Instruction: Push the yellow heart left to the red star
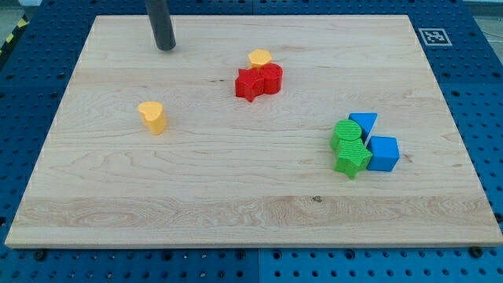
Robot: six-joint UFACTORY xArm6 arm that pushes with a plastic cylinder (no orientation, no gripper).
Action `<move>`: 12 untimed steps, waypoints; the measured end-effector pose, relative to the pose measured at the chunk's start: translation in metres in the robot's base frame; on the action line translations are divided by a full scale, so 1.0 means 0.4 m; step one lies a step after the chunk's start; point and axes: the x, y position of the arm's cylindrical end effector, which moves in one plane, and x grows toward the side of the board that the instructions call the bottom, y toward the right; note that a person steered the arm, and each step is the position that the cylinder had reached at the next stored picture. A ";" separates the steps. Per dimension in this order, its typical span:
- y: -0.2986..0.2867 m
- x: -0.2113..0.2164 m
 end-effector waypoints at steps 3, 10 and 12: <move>-0.110 0.172; 0.042 0.504; 0.020 0.389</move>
